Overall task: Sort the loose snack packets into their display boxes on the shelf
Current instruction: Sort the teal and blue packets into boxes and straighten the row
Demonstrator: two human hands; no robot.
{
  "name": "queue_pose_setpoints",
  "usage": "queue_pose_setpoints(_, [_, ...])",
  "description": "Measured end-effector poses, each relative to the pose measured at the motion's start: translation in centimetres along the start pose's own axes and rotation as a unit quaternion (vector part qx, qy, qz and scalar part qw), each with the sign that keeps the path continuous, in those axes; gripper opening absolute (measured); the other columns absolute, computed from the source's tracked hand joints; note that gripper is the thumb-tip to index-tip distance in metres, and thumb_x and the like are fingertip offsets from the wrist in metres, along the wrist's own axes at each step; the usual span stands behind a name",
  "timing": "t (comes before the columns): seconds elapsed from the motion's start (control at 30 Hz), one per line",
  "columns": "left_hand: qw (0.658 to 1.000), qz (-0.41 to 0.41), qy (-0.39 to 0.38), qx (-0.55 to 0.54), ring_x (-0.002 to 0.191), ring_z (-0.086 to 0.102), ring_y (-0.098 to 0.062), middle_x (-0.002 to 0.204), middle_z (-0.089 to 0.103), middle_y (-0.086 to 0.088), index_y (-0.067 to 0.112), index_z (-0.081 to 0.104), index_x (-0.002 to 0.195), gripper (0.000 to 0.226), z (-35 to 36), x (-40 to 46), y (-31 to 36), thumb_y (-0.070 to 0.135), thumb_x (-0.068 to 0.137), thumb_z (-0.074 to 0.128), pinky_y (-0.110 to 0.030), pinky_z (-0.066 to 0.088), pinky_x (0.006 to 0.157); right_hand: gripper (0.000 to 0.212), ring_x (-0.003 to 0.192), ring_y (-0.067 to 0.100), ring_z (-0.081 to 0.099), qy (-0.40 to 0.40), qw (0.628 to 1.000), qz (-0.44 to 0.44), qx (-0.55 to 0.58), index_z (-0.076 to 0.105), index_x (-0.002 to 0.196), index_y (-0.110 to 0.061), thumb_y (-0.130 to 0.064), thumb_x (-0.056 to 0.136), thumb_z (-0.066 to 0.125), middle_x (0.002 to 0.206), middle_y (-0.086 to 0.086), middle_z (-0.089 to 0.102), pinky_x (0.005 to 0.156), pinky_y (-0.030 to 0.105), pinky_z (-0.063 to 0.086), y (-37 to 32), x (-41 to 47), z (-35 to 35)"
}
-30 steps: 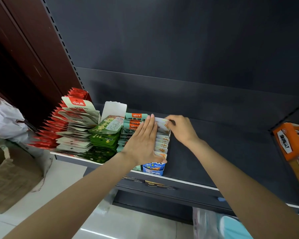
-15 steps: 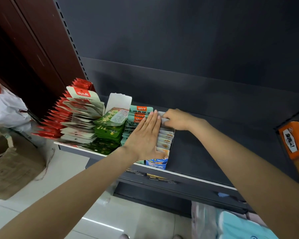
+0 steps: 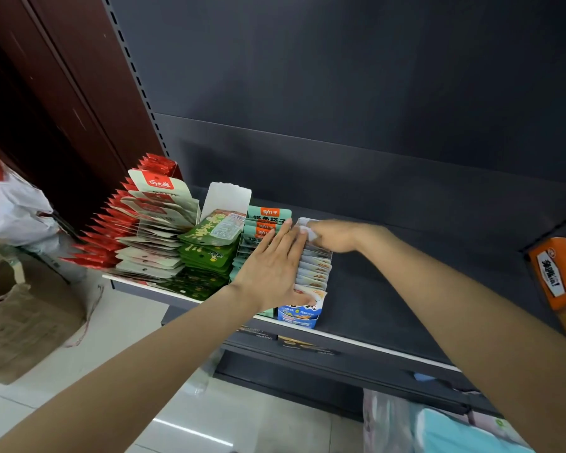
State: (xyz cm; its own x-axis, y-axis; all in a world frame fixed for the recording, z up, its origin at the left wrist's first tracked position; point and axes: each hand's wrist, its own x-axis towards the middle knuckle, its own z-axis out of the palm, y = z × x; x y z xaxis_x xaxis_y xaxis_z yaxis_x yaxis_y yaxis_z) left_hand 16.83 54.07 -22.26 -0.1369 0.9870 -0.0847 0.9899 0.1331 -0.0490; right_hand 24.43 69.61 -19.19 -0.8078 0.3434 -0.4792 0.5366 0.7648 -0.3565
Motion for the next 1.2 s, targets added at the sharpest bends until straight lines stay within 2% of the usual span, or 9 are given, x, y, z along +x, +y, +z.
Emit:
queue_pose_setpoints(0.07, [1.000,-0.007,-0.007,0.002,0.144,-0.018,-0.023,0.158,-0.013,-0.010,0.005,-0.011,0.148,0.112,-0.2,0.2,0.0,0.077,0.079,0.038,-0.038,-0.005,0.119,0.035,0.113,0.023,0.052,0.005,1.000,0.001,0.003,0.044,0.133,-0.016,-0.029,0.101,0.039,0.127,0.005,0.052,0.086,0.028,0.038,-0.1,0.3,0.6])
queue_pose_setpoints(0.2, [0.999,-0.009,0.006,0.030,0.145,-0.014,-0.025,0.157,-0.012,-0.014,0.002,-0.011,0.147,0.109,-0.7,0.3,0.4,0.070,0.082,0.044,-0.037,-0.005,0.119,0.024,0.106,0.021,0.058,0.096,0.995,-0.006,0.041,0.062,0.114,-0.014,-0.025,0.095,0.053,0.116,0.005,0.062,0.090,0.038,0.048,1.7,0.3,0.9])
queue_pose_setpoints(0.4, [0.999,-0.009,0.023,0.038,0.146,-0.007,-0.028,0.157,-0.009,-0.018,-0.001,-0.010,0.147,0.097,-0.9,1.7,1.3,0.047,0.090,0.052,-0.035,-0.003,0.117,0.035,0.122,0.018,0.047,0.295,0.943,0.018,0.150,0.052,0.129,-0.013,-0.010,0.095,0.049,0.132,0.005,0.050,0.096,0.020,0.033,3.2,-1.0,2.5])
queue_pose_setpoints(0.63, [0.996,0.023,-0.079,-0.022,0.140,-0.026,-0.032,0.150,-0.028,-0.022,-0.003,-0.022,0.143,0.118,-1.5,3.9,1.0,0.048,0.080,0.064,-0.038,-0.012,0.114,0.070,0.135,0.017,0.034,0.166,0.950,0.051,0.258,0.009,0.151,-0.028,0.005,0.092,0.031,0.152,0.002,0.030,0.102,0.023,0.030,2.6,-2.2,3.4])
queue_pose_setpoints(0.77, [0.981,0.020,-0.082,-0.172,0.138,-0.032,-0.026,0.151,-0.031,-0.017,0.001,-0.020,0.145,0.106,-1.6,3.7,0.9,0.026,0.082,0.063,-0.029,-0.017,0.111,0.089,0.117,0.007,0.043,0.120,0.905,0.036,0.406,-0.007,0.149,-0.036,0.014,0.088,0.035,0.144,-0.006,0.032,0.085,0.022,0.047,2.1,-2.3,3.9])
queue_pose_setpoints(0.87, [0.966,0.012,-0.066,-0.249,0.138,-0.032,-0.019,0.153,-0.028,-0.011,0.004,-0.017,0.147,0.098,-1.4,3.5,0.8,0.006,0.081,0.056,-0.024,-0.018,0.109,0.100,0.128,0.013,0.042,0.105,0.881,0.012,0.461,-0.014,0.144,-0.044,0.019,0.085,0.035,0.153,-0.009,0.018,0.071,0.018,0.050,1.4,-1.8,4.8])
queue_pose_setpoints(1.0, [0.939,0.001,-0.070,-0.336,0.140,-0.027,-0.013,0.155,-0.025,-0.003,0.008,-0.013,0.148,0.096,-1.5,3.7,0.5,-0.009,0.080,0.052,-0.024,-0.012,0.113,0.101,0.131,0.016,0.040,0.114,0.866,0.016,0.487,-0.013,0.145,-0.041,0.021,0.083,0.036,0.156,-0.007,0.015,0.077,0.023,0.051,1.5,-1.7,4.6])
queue_pose_setpoints(1.13, [0.896,-0.045,-0.045,-0.440,0.142,-0.019,-0.009,0.156,-0.022,0.005,0.015,-0.008,0.150,0.097,-1.6,3.6,0.6,-0.014,0.081,0.052,-0.033,0.017,0.118,0.094,0.133,0.015,0.038,0.209,0.743,0.025,0.635,0.005,0.152,-0.019,0.011,0.071,0.043,0.154,0.004,0.026,0.100,0.026,0.039,1.4,-2.3,5.7])
queue_pose_setpoints(1.2, [0.884,-0.058,-0.026,-0.462,0.143,-0.017,-0.011,0.156,-0.019,0.004,0.014,-0.005,0.150,0.097,-1.5,3.7,0.7,-0.015,0.080,0.054,-0.020,0.009,0.114,0.103,0.123,0.014,0.049,0.176,0.748,-0.001,0.640,0.007,0.151,-0.022,-0.002,0.060,0.048,0.146,0.004,0.041,0.095,0.026,0.044,0.5,-2.4,7.1])
